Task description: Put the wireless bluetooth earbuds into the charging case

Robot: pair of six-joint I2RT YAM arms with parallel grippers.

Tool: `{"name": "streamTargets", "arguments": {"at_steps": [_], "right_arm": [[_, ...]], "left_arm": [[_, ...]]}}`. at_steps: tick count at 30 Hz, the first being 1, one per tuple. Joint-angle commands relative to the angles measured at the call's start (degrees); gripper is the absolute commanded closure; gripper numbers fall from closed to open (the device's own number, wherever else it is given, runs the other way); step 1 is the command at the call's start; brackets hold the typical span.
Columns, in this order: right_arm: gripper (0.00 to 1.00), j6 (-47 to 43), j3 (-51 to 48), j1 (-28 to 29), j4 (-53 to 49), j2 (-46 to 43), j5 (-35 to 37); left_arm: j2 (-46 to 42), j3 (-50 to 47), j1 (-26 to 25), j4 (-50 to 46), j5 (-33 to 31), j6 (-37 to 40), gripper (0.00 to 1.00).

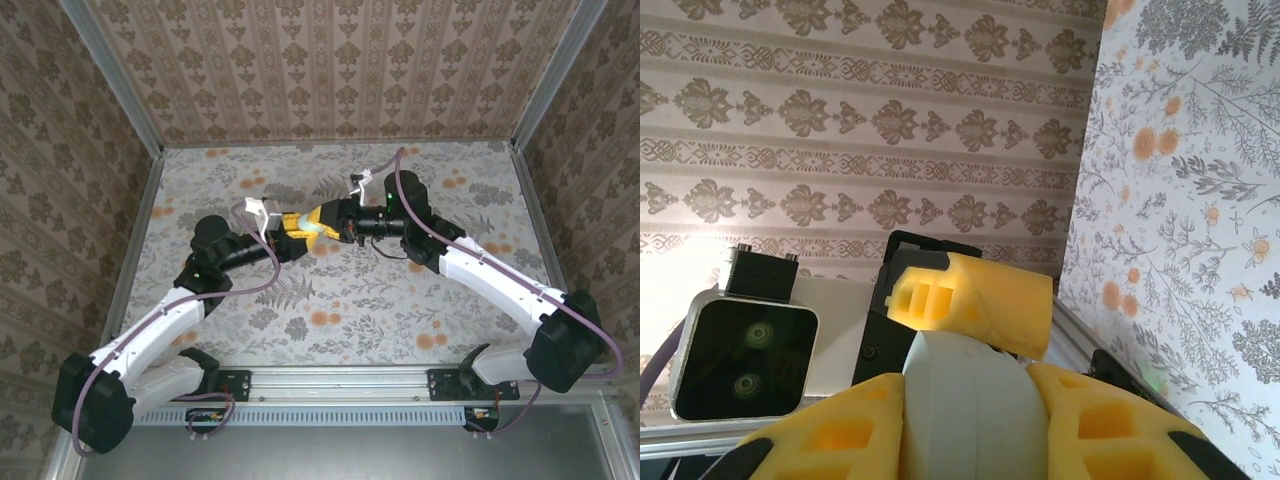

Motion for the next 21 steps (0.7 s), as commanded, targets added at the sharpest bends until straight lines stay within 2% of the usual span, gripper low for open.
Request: {"name": "streamTargets", "arguments": {"at_steps": [1,6,7,10,13,21], "right_arm": [[0.86,1.66,-1.1,-0.91,3.94,0.43,0.61],[0.88,1.45,-2.75,-5.36,1.0,0.01,4.05],[0.88,-0.01,-2.91,-6.4,-0.53,0.21,4.71],[0.87,-7.03,-2.66,-8.48,-6.42,1.77,7.01],[0.86,-14.0,-1.74,-8.87,-11.08,7.02,8.5],[0.86,-20.12,-1.78,-7.74,-6.07,22.99,7.26]], "left_arm": [[-2.21,1.8,-0.22,-7.77,0.0,4.36,0.49],[-7.06,2.13,-0.14,-17.14,-5.16,9.35,0.06],[-8.2,2.19,-0.05,-19.31,-7.3,10.41,0.0],[-11.31,2.22,0.34,-24.88,-11.96,12.7,0.0],[-14.0,1.72,0.89,-29.0,-17.7,13.73,0.0],[-16.28,-0.24,3.6,-35.61,-27.29,10.69,0.0]]}}
